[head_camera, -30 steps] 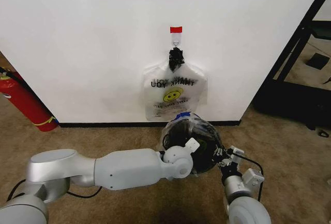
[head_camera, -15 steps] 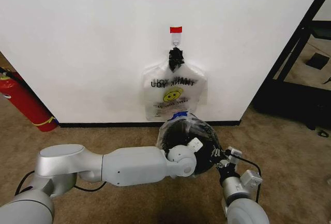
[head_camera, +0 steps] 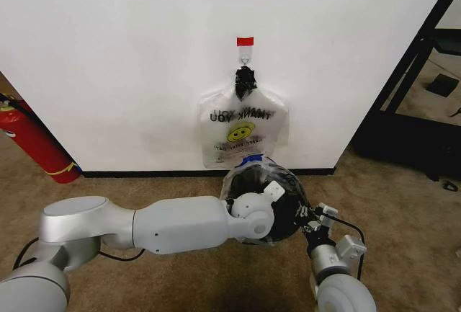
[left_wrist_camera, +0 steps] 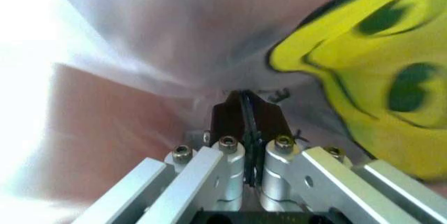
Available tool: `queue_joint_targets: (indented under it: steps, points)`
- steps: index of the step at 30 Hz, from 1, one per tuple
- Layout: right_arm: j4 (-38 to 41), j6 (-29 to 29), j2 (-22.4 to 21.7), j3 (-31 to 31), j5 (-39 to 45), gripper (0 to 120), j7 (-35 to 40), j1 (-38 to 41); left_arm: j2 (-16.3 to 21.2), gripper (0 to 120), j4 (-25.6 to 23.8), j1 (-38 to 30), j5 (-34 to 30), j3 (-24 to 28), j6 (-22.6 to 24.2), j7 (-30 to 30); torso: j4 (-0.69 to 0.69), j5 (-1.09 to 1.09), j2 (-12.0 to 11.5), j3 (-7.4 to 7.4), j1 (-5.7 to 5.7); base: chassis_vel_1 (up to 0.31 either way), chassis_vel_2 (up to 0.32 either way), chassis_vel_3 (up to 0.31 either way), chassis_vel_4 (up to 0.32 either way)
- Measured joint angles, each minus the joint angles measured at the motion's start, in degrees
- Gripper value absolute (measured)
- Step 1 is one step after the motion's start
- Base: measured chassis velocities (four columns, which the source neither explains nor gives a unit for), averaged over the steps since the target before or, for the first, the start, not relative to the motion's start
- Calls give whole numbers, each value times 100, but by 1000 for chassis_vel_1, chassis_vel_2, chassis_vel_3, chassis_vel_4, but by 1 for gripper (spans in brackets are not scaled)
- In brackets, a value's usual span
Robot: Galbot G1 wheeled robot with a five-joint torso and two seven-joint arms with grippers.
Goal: Pick up the garbage bag from the wall and place it over the trash bin.
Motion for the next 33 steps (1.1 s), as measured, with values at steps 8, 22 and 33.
queue_joint_targets:
  steps: [8,22,33]
  points:
    - [42,-24,22,-19,49,0,18,-42,-100,0,267,170,187,-15,-74,105,0,0,0,0,0,0,0,0,0]
    - [86,-55,-32,12,68,0,50,-73,75,0,-95,269,119,-124,-404,79,1,0,0,0,0,0,0,0,0]
    - [159,-57,3,-4,62,0,51,-112,-5,0,-76,165,-381,136,281,-298,0,0,0,0,0,0,0,0,0]
